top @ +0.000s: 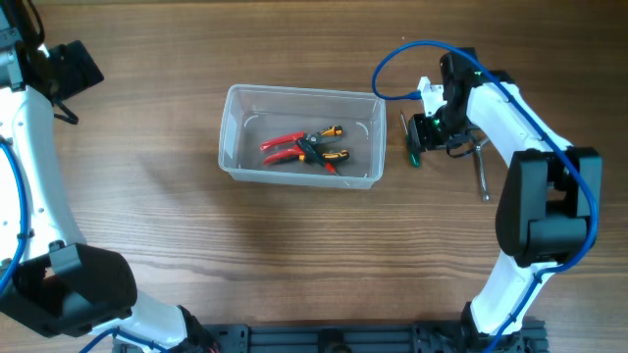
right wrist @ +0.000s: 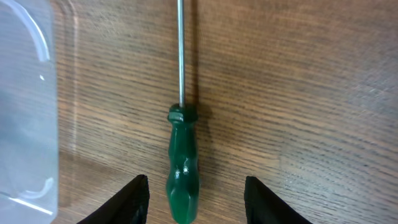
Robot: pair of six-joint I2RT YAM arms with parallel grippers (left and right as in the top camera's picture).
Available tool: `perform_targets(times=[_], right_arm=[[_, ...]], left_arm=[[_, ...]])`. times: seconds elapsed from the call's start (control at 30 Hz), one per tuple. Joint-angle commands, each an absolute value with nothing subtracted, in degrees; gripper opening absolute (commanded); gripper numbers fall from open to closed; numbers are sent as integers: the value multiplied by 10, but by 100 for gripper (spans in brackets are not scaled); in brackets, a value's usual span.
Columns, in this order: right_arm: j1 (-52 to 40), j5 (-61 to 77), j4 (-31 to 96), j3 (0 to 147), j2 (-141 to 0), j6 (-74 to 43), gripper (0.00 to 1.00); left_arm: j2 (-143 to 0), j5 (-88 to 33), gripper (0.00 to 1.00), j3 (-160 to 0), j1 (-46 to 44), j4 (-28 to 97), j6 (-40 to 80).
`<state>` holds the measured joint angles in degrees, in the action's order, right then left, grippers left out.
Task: Pack container
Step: 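Lower the right gripper onto the green screwdriver and grasp it, then carry the green screwdriver with the right gripper into the container and release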
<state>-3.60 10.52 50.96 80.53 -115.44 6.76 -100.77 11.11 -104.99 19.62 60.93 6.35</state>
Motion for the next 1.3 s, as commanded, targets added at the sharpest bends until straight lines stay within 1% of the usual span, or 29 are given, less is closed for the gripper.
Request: perform_targets(times=[0.0, 0.3, 0.4, 0.43, 0.53, 0.57, 0.63, 0.7, 0.77, 0.8, 0.83, 1.03, 1.17, 1.27], right_arm=[[-39, 117, 496, 784, -1159, 75, 49], [-39, 117, 458, 734, -1159, 74, 49], [-39, 117, 446, 719, -1159, 72, 47], [-39, 117, 446, 719, -1159, 70, 40], [-39, 117, 444, 719, -1159, 69, 28], [-39, 117, 443, 719, -1159, 69, 26], [-39, 117, 441, 719, -1159, 69, 25], [-39, 119, 438, 720, -1159, 68, 18], [-39, 121, 435, 723, -1159, 57, 8], [-39, 121, 435, 729, -1159, 43, 4], [-39, 122, 437, 737, -1159, 35, 4], [-39, 121, 488, 846, -1152, 27, 4], [-39, 122, 554, 996, -1151, 35, 4], [-46, 132, 600, 1097, -1150, 79, 4]], left_arm=[[-1002, 114, 100, -1057, 198, 609, 69], [-1002, 114, 100, -1057, 198, 609, 69], [-1002, 114, 100, -1057, 198, 609, 69], [-1002, 114, 100, -1057, 198, 609, 69], [-1002, 114, 100, -1057, 198, 609, 69], [-1002, 114, 100, -1057, 198, 609, 69], [-1002, 114, 100, -1057, 198, 609, 69], [-1002, 114, 100, -1057, 198, 609, 69], [-1002, 114, 100, -1057, 198, 609, 69], [-1002, 114, 100, -1057, 198, 609, 69], [-1002, 114, 100, -1057, 198, 609, 69], [-1002, 114, 100, -1057, 198, 609, 69], [-1002, 114, 100, -1057, 198, 609, 69], [-1002, 114, 100, -1057, 198, 609, 69]])
